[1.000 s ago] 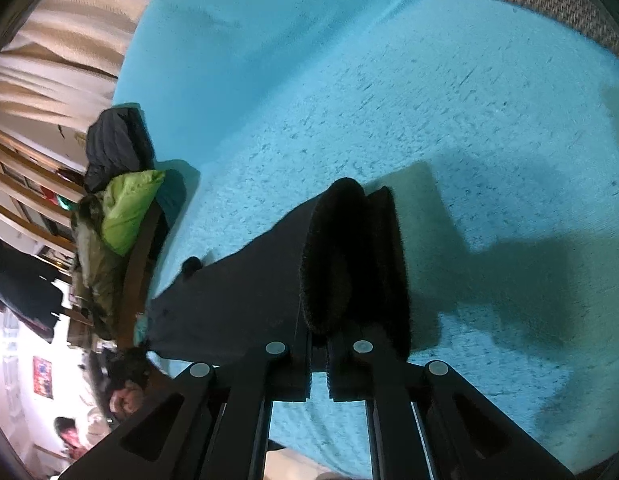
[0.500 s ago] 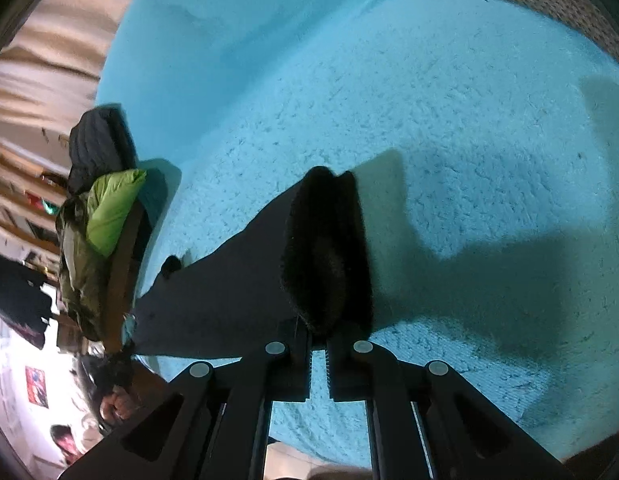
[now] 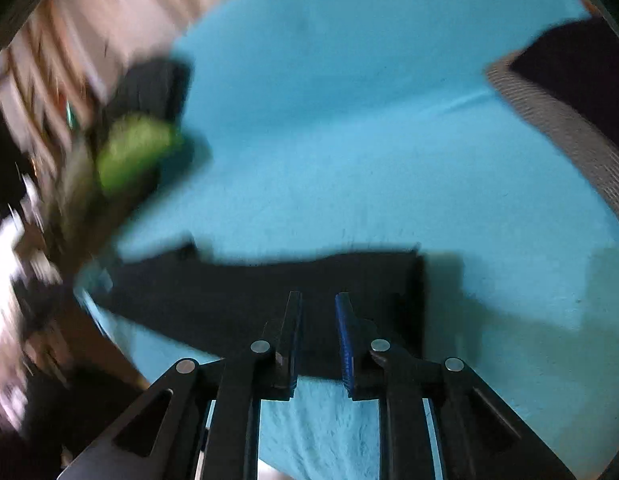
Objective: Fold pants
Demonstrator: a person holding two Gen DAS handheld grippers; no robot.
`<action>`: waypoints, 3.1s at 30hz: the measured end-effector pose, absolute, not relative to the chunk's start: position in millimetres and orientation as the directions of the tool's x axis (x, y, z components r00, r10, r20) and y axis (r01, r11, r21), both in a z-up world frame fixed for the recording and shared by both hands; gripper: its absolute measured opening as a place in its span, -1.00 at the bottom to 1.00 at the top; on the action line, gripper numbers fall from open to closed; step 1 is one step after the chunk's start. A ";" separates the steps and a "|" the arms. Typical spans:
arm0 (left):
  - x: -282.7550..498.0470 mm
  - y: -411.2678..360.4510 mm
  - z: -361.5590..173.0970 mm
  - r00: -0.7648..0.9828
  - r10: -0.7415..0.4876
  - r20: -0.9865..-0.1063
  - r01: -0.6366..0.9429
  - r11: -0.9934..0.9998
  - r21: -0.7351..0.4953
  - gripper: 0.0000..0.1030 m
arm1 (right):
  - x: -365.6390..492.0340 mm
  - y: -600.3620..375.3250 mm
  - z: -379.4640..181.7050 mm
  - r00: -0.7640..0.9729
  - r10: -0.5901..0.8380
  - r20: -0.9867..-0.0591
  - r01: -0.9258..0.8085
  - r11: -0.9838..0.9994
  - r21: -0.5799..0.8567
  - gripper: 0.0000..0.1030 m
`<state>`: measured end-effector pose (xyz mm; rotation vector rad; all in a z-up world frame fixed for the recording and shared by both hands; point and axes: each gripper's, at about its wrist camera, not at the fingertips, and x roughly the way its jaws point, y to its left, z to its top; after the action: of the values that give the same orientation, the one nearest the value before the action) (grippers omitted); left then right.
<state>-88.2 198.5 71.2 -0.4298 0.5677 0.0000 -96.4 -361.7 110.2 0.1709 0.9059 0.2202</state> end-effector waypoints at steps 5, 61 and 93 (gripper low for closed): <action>-64.1 176.4 29.9 0.722 -0.158 -0.674 -0.107 0.936 -0.334 -0.09 | -83.2 -357.9 87.5 0.511 0.161 -0.844 -0.061 0.987 0.152 -0.56; 4.3 151.0 74.8 0.770 -0.411 -0.488 0.071 0.815 -0.574 0.62 | -45.3 -194.8 121.2 0.691 0.399 -0.603 -0.376 0.911 0.171 0.08; -14.5 -28.2 27.1 0.620 -0.376 -0.688 0.298 0.925 -0.237 1.00 | -124.4 -310.6 59.8 0.720 0.131 -0.681 -0.008 0.984 0.180 1.00</action>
<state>-14.5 -28.2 27.1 -0.1031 0.8140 -0.3882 -124.4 -310.6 59.8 0.1692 0.7638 0.0771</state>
